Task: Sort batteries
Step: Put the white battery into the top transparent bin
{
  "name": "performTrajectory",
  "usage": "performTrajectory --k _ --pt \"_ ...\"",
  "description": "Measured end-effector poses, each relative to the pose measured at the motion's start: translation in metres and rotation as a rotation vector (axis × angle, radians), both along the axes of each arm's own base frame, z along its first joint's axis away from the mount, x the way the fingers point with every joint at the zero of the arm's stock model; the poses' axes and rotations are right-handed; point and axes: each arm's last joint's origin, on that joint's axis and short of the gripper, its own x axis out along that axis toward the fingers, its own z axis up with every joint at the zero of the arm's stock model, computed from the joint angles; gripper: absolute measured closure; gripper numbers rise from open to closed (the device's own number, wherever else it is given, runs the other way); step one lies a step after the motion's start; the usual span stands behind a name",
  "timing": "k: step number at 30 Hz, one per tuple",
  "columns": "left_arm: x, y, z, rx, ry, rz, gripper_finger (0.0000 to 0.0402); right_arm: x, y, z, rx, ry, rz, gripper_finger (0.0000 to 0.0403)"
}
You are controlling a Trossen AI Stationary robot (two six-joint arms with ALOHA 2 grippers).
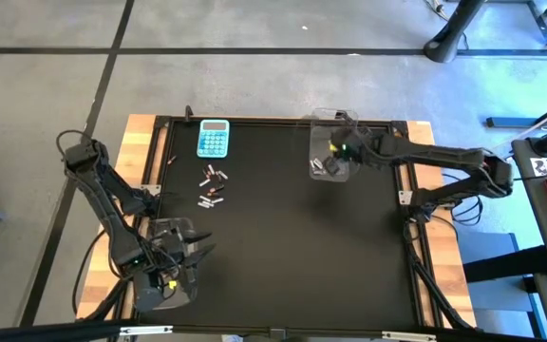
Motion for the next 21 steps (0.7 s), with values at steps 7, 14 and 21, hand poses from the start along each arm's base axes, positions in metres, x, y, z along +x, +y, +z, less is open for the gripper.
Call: performTrajectory --k 7,14,21 --pt "0.007 0.005 0.000 0.004 0.002 0.035 0.0261 0.001 -0.054 -0.050 0.188 -0.024 -0.085 0.0382" --pt "0.009 0.007 0.000 -0.003 0.009 0.040 0.0261 0.011 -0.062 -0.087 0.269 0.083 -0.064 0.0382" --pt "0.009 0.006 0.000 -0.011 0.014 0.034 0.0261 0.013 -0.063 -0.099 0.297 0.122 -0.061 0.0368"
